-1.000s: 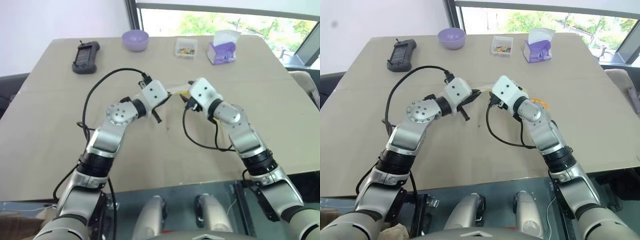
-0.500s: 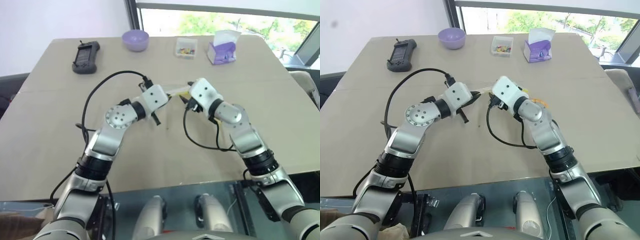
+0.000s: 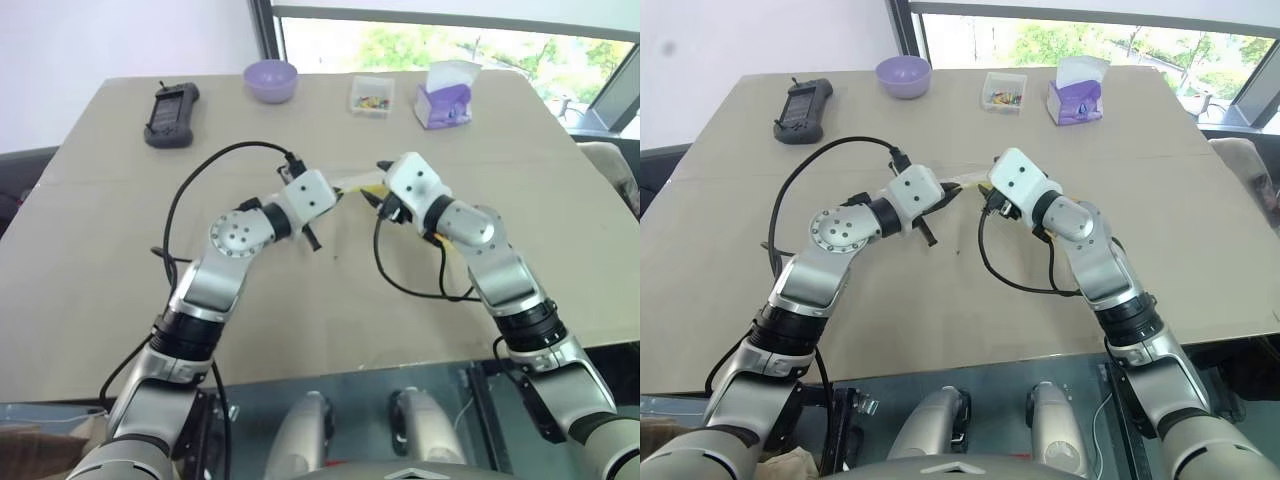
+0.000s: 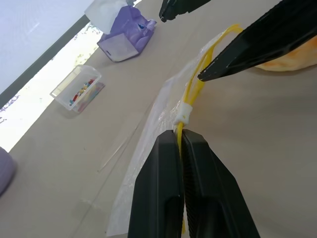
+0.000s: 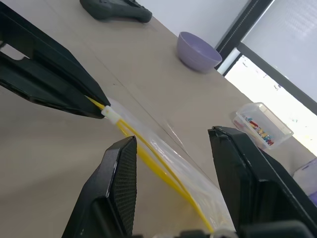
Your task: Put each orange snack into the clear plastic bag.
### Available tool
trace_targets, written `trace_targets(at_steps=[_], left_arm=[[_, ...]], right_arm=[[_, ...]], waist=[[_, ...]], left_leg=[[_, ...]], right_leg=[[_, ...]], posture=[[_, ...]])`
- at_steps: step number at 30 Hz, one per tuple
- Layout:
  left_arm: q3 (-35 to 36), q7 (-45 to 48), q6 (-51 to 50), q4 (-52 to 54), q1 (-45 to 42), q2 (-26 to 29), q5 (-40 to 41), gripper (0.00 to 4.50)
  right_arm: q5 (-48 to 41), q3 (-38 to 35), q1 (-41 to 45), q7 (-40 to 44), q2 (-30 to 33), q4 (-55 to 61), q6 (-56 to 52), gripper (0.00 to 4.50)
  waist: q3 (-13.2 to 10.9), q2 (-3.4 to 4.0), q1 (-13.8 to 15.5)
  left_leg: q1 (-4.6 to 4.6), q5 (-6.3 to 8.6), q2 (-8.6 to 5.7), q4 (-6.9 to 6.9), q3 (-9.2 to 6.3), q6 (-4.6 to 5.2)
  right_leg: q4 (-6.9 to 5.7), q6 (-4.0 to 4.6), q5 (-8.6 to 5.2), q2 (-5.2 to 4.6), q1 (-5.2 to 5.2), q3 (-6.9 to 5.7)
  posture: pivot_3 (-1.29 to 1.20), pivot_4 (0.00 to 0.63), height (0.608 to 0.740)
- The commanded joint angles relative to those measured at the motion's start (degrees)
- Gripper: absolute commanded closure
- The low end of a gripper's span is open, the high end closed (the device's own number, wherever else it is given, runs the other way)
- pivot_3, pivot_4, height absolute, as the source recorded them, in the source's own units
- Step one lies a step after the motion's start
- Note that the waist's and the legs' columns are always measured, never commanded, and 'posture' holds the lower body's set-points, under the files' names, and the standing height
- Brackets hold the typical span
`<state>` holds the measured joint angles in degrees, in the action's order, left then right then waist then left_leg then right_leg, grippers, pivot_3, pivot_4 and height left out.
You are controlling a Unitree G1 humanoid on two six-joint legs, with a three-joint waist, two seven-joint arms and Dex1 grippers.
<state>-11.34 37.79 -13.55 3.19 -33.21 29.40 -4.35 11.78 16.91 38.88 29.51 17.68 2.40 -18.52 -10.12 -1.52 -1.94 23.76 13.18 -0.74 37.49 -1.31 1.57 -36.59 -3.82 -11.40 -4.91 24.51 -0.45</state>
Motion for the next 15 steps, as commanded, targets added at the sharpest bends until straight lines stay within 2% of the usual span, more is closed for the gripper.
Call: trace_targets(at_steps=[1, 15], left_arm=[[0.49, 0.35, 1.1, 2.03, 0.14, 0.19, 0.02, 4.5], [0.45, 0.9, 1.28, 3.34, 0.81, -0.11, 0.2, 4.5]], right_arm=[[0.78, -0.88, 1.75, -1.2, -0.09, 0.01, 1.29, 1.98], [4.42, 1.24, 2.49, -2.21, -0.75, -3.49, 3.76, 1.98]], waist=[[0.0, 0.0, -0.01], [0.0, 0.0, -0.04]], left_leg=[[0.0, 0.0, 0.0, 0.0, 0.0, 0.0], [0.0, 0.0, 0.0, 0.0, 0.0, 0.0]], right_leg=[[0.0, 0.0, 0.0, 0.0, 0.0, 0.0], [0.0, 0.0, 0.0, 0.0, 0.0, 0.0]], posture=[[0.0, 0.15, 0.74], [0.0, 0.15, 0.74]])
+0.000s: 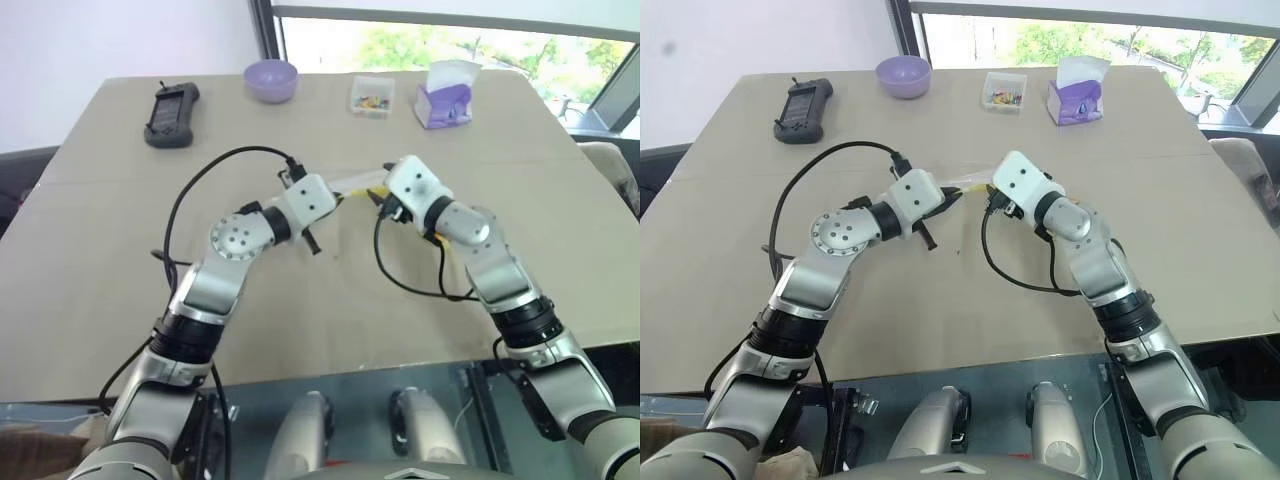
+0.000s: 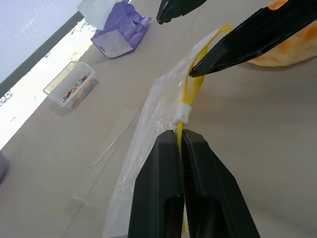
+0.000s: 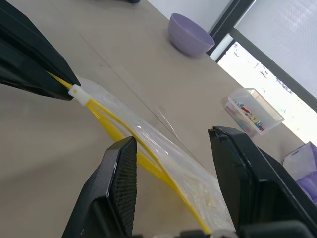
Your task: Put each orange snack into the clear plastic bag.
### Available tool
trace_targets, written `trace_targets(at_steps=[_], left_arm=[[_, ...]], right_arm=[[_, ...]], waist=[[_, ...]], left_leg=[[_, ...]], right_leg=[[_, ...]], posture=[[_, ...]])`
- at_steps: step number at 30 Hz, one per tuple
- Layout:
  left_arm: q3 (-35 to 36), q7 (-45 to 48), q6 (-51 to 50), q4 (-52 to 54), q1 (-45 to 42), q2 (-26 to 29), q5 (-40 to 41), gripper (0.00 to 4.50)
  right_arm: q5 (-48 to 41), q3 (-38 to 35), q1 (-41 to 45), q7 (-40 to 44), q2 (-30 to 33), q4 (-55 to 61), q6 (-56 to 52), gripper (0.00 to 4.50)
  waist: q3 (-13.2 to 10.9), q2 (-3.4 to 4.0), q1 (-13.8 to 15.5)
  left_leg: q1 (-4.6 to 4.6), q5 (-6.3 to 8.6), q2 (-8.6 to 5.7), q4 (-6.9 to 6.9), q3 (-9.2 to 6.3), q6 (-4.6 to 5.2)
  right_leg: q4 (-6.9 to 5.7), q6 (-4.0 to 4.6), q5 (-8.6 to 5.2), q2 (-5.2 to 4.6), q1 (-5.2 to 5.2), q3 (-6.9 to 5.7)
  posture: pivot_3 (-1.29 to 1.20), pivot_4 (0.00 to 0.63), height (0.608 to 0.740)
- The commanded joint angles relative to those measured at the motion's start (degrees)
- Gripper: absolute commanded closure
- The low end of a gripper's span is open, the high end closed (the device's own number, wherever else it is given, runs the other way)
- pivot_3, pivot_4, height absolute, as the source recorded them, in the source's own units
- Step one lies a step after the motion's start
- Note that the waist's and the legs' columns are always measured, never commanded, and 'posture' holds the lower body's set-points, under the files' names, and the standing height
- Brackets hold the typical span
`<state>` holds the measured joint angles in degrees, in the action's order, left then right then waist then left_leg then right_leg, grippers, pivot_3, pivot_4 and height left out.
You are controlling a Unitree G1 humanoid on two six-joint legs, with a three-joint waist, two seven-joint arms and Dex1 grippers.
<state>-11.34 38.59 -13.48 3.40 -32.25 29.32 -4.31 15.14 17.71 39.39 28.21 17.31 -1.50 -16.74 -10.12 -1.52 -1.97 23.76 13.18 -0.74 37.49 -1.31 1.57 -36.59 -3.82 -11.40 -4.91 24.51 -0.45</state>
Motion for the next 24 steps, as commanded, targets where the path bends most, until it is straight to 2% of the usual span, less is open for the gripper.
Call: trace_targets(at_steps=[1, 8, 15, 24], left_arm=[[0.31, 0.24, 1.39, 3.34, 0.0, -0.02, 0.14, 4.5], [-0.41, 1.19, 1.87, 4.82, 0.77, -0.03, 0.2, 4.5], [0.03, 2.44, 1.86, 7.28, 3.02, 0.72, 0.6, 4.5], [4.93, 1.86, 2.02, 4.7, 3.4, 4.01, 1.11, 4.5]], right_arm=[[1.57, 0.76, 2.02, -1.09, -0.45, 0.13, 2.35, 1.98], [4.22, 2.11, 2.52, -4.21, -2.85, -3.29, 3.8, 1.98], [3.4, -1.64, 2.65, -11.47, -8.13, -10.24, 1.87, 1.98], [3.83, -4.88, 1.72, -15.05, -0.99, -20.2, 4.97, 1.98]], waist=[[0.0, 0.0, -0.01], [0.0, 0.0, -0.02], [0.0, 0.0, -0.12], [0.0, 0.01, -0.08]], left_leg=[[0.0, 0.0, 0.0, 0.0, 0.0, 0.0], [0.0, 0.0, 0.0, 0.0, 0.0, -0.01], [0.0, -0.01, 0.01, -0.01, 0.0, -0.02], [0.0, -0.01, 0.0, -0.01, 0.0, -0.02]], right_leg=[[0.0, 0.0, 0.0, 0.0, 0.0, 0.0], [0.0, 0.0, 0.0, 0.0, 0.0, 0.0], [-0.01, 0.0, 0.0, 0.0, 0.01, 0.02], [0.0, 0.0, 0.0, 0.0, 0.02, 0.01]], posture=[[0.0, 0.15, 0.74], [0.0, 0.15, 0.74], [0.0, 0.15, 0.74], [0.0, 0.15, 0.74]])
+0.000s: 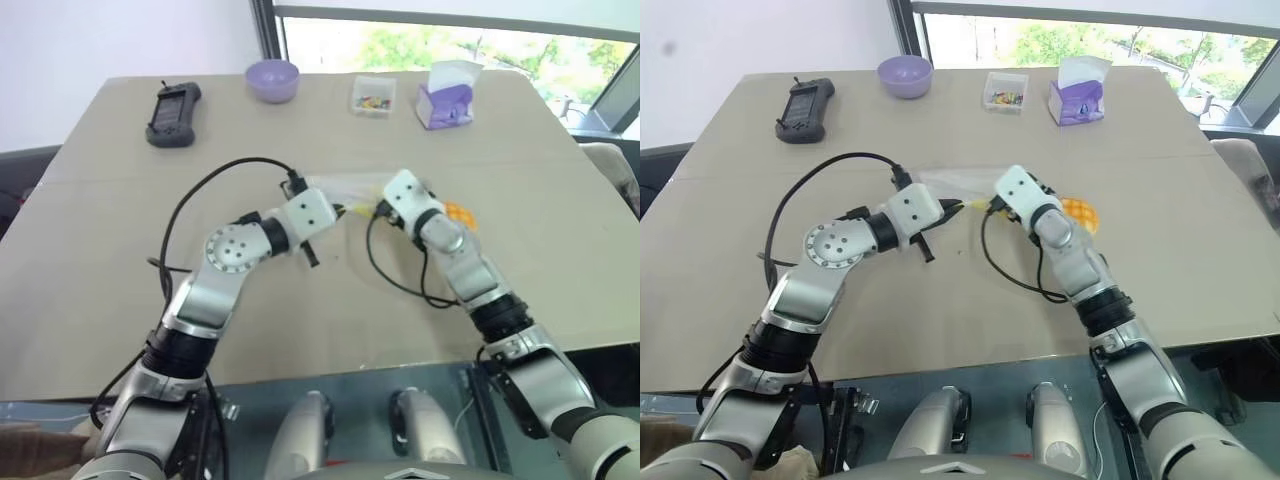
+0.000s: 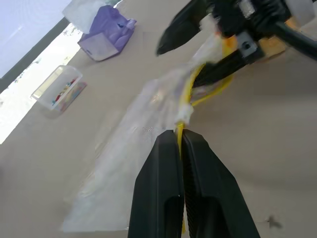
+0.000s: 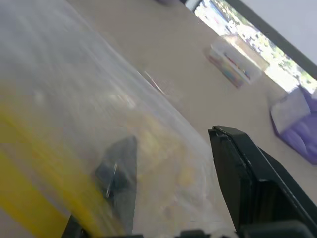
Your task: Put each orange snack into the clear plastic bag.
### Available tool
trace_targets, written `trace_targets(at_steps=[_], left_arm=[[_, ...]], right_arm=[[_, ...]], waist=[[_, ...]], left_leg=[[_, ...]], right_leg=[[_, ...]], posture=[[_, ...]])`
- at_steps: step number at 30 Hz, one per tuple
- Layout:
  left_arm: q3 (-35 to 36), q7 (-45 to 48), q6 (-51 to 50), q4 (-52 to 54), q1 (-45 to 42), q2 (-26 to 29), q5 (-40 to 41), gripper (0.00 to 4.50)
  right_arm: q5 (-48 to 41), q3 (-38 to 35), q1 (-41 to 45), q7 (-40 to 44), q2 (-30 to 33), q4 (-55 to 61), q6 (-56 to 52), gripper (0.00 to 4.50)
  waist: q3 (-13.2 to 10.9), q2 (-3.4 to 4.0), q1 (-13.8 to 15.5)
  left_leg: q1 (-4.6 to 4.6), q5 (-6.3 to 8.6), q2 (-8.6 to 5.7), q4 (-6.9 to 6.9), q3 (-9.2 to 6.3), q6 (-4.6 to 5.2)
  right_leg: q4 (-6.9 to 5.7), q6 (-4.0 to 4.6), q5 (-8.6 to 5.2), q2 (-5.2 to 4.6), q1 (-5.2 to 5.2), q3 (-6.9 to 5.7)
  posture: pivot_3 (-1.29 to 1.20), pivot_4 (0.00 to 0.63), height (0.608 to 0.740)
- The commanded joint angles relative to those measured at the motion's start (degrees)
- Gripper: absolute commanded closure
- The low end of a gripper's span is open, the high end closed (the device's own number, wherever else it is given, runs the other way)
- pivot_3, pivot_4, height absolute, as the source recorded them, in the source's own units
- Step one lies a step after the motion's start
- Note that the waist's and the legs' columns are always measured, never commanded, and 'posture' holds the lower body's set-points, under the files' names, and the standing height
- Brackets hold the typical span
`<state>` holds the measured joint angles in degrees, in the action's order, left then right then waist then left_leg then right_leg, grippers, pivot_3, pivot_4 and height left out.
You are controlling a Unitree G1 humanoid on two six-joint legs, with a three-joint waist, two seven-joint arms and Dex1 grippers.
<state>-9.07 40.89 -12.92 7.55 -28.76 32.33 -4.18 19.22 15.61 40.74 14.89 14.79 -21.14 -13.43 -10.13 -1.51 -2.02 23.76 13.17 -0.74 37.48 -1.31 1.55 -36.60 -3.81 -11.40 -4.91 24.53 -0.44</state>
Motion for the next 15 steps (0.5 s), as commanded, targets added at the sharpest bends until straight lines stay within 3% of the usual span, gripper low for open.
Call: trace_targets(at_steps=[1, 5, 9, 12, 14, 15], left_arm=[[2.91, -0.36, 1.66, 0.43, 0.1, 1.3, 1.0, 4.5], [3.32, -0.42, 2.29, -0.23, 0.3, 1.89, 1.19, 4.5], [3.04, -1.08, 2.51, -0.68, -0.22, 1.32, 1.23, 4.5], [2.64, -1.5, 1.94, -0.36, -0.71, 0.26, 1.43, 4.5], [2.4, -1.75, 1.49, -0.11, -0.9, -0.38, 1.53, 4.5], [2.41, -1.9, 0.91, 0.02, -0.99, -0.82, 1.71, 4.5]], right_arm=[[-0.44, -3.29, 0.53, -2.03, 2.17, -1.24, 1.94, 1.98], [-1.5, -4.41, 1.13, -1.97, 3.28, -2.08, 3.67, 1.98], [-5.12, -3.71, 0.76, 4.29, 3.0, 1.43, 5.4, 1.98], [-5.64, -2.56, 0.61, 6.89, 2.88, 3.84, 6.19, 1.15], [-4.82, -2.01, 0.47, 6.75, 2.76, 5.06, 7.15, 0.1], [-4.76, -1.92, 0.28, 6.84, 2.63, 5.83, 7.67, 0.03]], waist=[[0.0, 0.0, -0.06], [0.0, 0.0, -0.35], [0.0, 0.0, -0.26], [0.0, 0.0, -0.25], [0.0, 0.0, -0.23], [0.0, 0.0, -0.22]], left_leg=[[0.0, 0.0, 0.0, -0.01, 0.01, 0.01], [-0.02, 0.01, 0.02, -0.02, 0.05, 0.01], [-0.01, 0.01, 0.01, -0.02, 0.05, 0.02], [-0.01, 0.01, 0.01, -0.02, 0.04, 0.02], [-0.01, 0.01, 0.01, -0.02, 0.04, 0.02], [-0.01, 0.01, 0.01, -0.02, 0.04, 0.02]], right_leg=[[0.0, 0.0, 0.0, 0.0, 0.0, 0.0], [0.0, 0.0, 0.0, 0.01, 0.0, 0.05], [0.0, 0.0, 0.0, 0.0, 0.0, 0.04], [0.0, 0.0, 0.0, 0.0, 0.0, 0.04], [0.0, 0.0, 0.0, 0.0, 0.0, 0.04], [0.0, 0.0, 0.0, 0.0, 0.0, 0.04]], posture=[[0.0, 0.15, 0.74], [0.0, 0.15, 0.74], [0.0, 0.15, 0.74], [0.0, 0.15, 0.74], [0.0, 0.15, 0.74], [0.0, 0.15, 0.74]])
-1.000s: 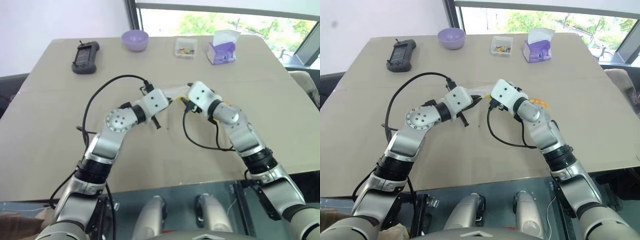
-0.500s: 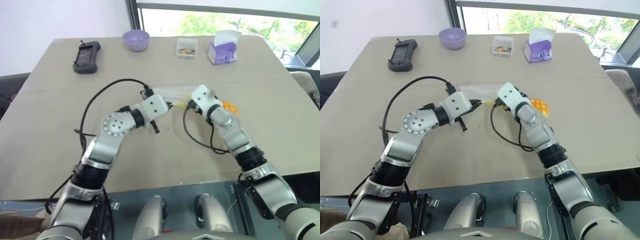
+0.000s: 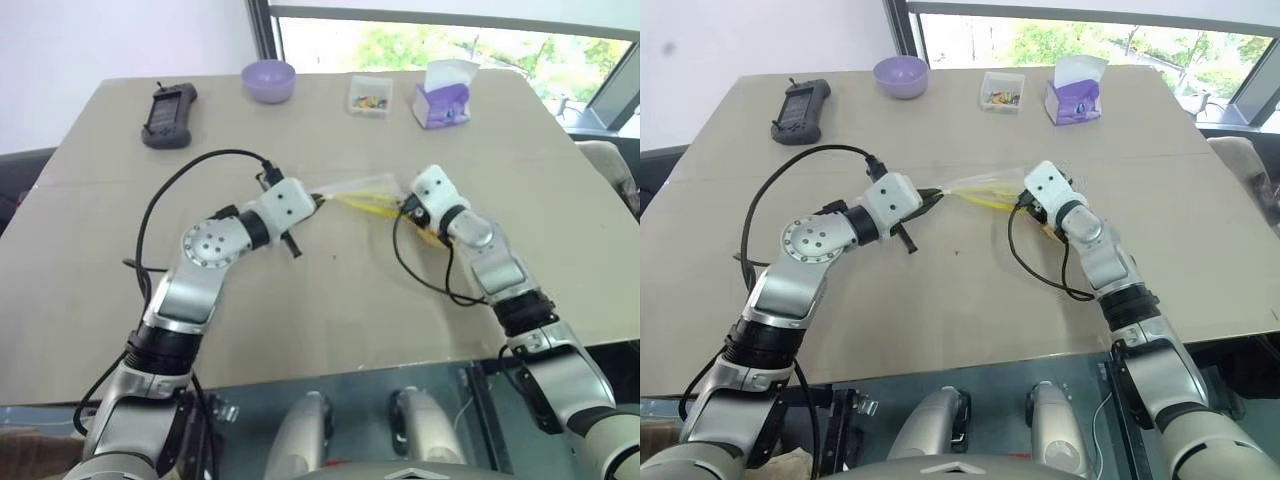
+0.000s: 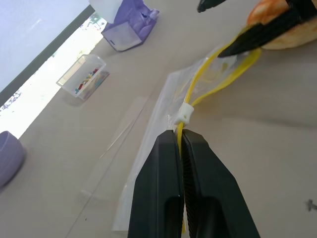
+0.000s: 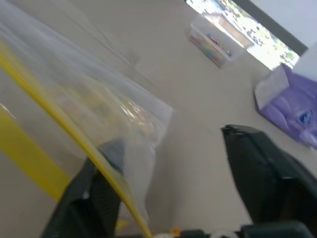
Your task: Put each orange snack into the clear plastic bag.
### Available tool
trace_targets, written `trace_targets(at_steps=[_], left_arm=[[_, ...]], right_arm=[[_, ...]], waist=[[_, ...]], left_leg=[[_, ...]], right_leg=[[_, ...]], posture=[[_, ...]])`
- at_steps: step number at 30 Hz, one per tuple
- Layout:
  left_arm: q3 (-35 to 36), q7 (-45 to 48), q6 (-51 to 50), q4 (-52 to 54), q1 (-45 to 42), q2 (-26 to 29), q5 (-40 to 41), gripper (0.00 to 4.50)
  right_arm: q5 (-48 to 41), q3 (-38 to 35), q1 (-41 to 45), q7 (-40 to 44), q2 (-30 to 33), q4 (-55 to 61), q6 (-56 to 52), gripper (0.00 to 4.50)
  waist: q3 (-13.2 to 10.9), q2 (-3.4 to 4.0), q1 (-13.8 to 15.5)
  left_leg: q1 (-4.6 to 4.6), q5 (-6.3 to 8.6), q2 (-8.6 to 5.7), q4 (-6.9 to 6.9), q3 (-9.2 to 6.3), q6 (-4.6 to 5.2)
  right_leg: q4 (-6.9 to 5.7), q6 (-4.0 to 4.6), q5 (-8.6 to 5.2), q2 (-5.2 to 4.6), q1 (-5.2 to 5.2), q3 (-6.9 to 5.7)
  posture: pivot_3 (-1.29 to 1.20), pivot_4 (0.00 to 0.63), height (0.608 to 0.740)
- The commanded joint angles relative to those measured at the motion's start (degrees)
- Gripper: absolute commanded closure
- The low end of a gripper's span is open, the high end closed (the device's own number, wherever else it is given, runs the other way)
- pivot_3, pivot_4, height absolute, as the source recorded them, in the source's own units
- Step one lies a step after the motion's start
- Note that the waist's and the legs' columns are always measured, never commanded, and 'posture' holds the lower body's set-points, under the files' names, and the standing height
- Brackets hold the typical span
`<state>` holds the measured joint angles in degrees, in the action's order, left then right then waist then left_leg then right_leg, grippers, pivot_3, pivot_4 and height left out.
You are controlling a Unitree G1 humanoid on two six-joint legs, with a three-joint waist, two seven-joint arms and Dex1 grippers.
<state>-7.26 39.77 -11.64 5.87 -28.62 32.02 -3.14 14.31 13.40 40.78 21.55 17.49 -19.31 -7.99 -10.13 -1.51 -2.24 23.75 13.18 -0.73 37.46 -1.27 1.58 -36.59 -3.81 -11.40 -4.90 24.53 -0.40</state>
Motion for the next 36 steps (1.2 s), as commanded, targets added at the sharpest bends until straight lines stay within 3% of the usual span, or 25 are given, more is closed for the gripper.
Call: trace_targets(at_steps=[1, 8, 17, 18, 29, 36], left_arm=[[0.59, -0.95, -0.86, 1.72, -1.27, -0.91, 0.68, 4.5], [0.79, -2.48, -3.61, 0.62, -2.75, -2.19, -0.28, 4.5], [0.65, -3.6, -3.87, -1.66, -4.72, -2.2, -0.62, 4.5], [0.67, -3.67, -3.92, -1.67, -4.96, -2.41, -0.47, 4.5], [-0.22, -3.01, -3.84, 0.96, -4.53, -3.81, 0.57, 4.5], [-1.99, -0.98, -2.29, 4.13, -0.89, -2.52, -0.25, 4.5]], right_arm=[[-0.26, 0.26, 0.0, 0.72, -0.17, 4.87, 2.55, 0.03], [-2.61, -1.58, -3.02, 5.16, 1.75, 13.84, 0.4, 0.03], [-6.67, -3.41, -7.68, 9.89, 4.16, 25.16, -6.43, 4.17], [-7.04, -3.24, -7.93, 10.11, 3.91, 25.74, -7.25, 4.34], [-5.3, 0.3, -4.09, 5.99, -3.18, 17.87, -9.91, 4.34], [-6.02, -0.5, -0.82, 4.9, -4.48, 13.08, -8.74, 4.34]], waist=[[0.0, 0.0, 0.01], [0.0, 0.0, 0.21], [0.0, 0.0, 0.33], [0.0, 0.0, 0.33], [0.0, -0.01, 0.27], [0.0, 0.0, 0.25]], left_leg=[[0.0, 0.0, 0.0, 0.0, 0.0, 0.0], [0.0, 0.0, 0.0, 0.01, -0.01, 0.0], [0.0, 0.0, 0.0, 0.01, -0.01, 0.0], [0.0, 0.0, 0.0, 0.01, -0.01, 0.0], [0.0, 0.0, -0.01, 0.04, -0.01, 0.0], [0.0, -0.01, -0.01, 0.03, -0.02, -0.02]], right_leg=[[0.0, 0.0, 0.0, 0.0, 0.0, 0.0], [0.0, 0.0, 0.0, 0.0, 0.0, -0.01], [-0.01, 0.0, 0.0, 0.0, 0.0, -0.01], [-0.01, 0.0, 0.0, 0.0, 0.0, -0.01], [-0.03, 0.0, 0.0, 0.0, -0.01, -0.01], [-0.02, 0.0, 0.0, 0.0, 0.0, -0.01]], posture=[[0.0, 0.15, 0.74], [0.0, 0.15, 0.74], [0.0, 0.15, 0.74], [0.0, 0.15, 0.74], [0.0, 0.15, 0.74], [0.0, 0.15, 0.74]])
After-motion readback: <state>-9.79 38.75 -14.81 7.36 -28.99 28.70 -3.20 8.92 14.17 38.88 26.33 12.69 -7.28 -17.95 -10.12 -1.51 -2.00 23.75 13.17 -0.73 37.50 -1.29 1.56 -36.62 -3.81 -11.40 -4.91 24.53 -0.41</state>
